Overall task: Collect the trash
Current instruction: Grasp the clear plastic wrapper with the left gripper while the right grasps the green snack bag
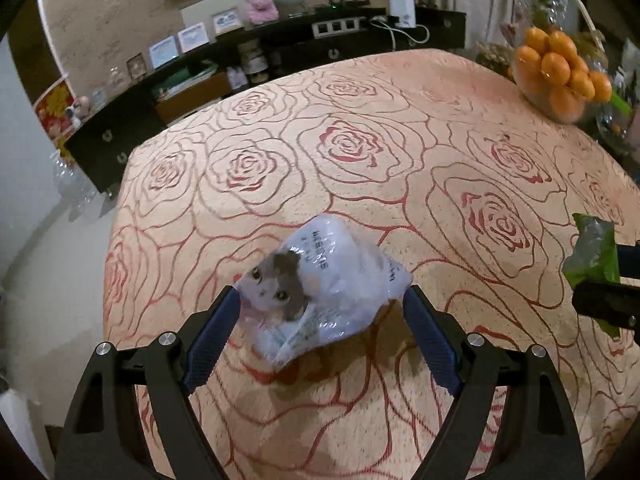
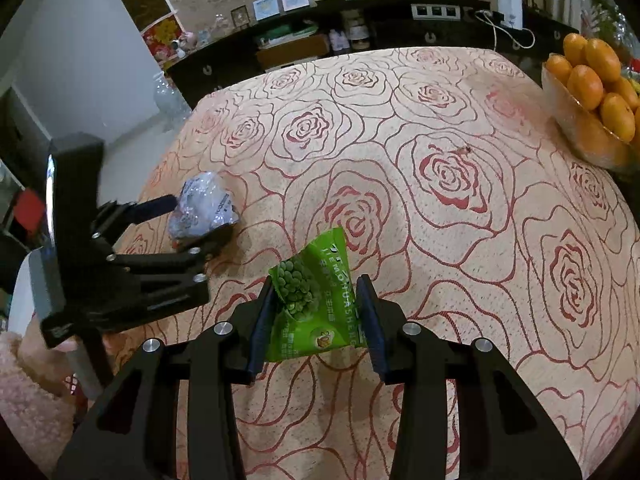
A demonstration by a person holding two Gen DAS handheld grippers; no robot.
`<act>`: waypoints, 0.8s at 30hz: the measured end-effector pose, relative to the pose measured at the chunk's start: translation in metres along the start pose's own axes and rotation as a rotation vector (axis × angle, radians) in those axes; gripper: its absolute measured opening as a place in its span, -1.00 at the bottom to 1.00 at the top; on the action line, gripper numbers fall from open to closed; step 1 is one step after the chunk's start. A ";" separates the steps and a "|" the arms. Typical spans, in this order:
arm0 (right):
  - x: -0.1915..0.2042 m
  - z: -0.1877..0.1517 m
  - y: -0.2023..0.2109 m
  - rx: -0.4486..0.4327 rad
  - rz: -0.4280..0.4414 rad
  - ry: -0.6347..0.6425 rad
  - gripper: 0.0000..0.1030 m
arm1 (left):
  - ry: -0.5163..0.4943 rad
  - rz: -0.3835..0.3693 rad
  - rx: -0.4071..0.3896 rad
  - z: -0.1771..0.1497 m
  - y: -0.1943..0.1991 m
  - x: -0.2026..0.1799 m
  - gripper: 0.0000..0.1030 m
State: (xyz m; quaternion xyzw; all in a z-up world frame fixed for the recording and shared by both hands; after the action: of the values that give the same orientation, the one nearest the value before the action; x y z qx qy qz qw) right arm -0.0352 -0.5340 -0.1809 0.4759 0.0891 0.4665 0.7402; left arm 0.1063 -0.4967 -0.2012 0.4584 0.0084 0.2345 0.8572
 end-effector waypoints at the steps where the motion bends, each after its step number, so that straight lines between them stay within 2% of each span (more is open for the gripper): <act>1: -0.001 -0.001 0.000 0.002 -0.002 -0.005 -0.24 | 0.000 -0.009 0.001 0.002 -0.002 -0.001 0.55; 3: -0.003 -0.001 -0.001 0.005 -0.005 -0.011 -0.24 | 0.003 -0.018 -0.010 0.005 -0.002 -0.004 0.49; 5: -0.004 -0.001 -0.002 0.006 -0.007 -0.013 -0.24 | 0.001 -0.014 -0.016 0.007 -0.003 -0.004 0.18; 9: -0.007 -0.003 -0.003 0.012 -0.013 -0.019 -0.24 | -0.006 0.002 -0.026 0.010 -0.006 -0.005 0.03; 13: -0.010 -0.002 -0.001 0.011 -0.010 -0.029 -0.24 | 0.008 -0.004 -0.047 0.008 -0.001 -0.008 -0.31; 16: -0.007 0.001 0.003 -0.002 -0.002 -0.027 -0.24 | 0.013 -0.008 -0.051 0.005 0.006 -0.010 -0.44; 24: 0.002 0.006 0.013 -0.031 0.020 -0.010 -0.24 | 0.063 -0.024 -0.062 -0.014 0.039 -0.003 -0.50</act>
State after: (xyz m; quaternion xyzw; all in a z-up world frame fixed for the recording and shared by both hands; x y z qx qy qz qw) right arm -0.0385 -0.5345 -0.1673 0.4675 0.0732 0.4729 0.7433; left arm 0.0850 -0.4683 -0.1794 0.4241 0.0336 0.2384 0.8730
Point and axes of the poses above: each gripper's, at about its wrist camera, not at the fingertips, and y roughly against the way its jaws point, x to its left, z to its top, the point moved 9 cm from there along -y, roughly the way its jaws point, and after that the axes turned 3 degrees about z, right-handed, at the moved point
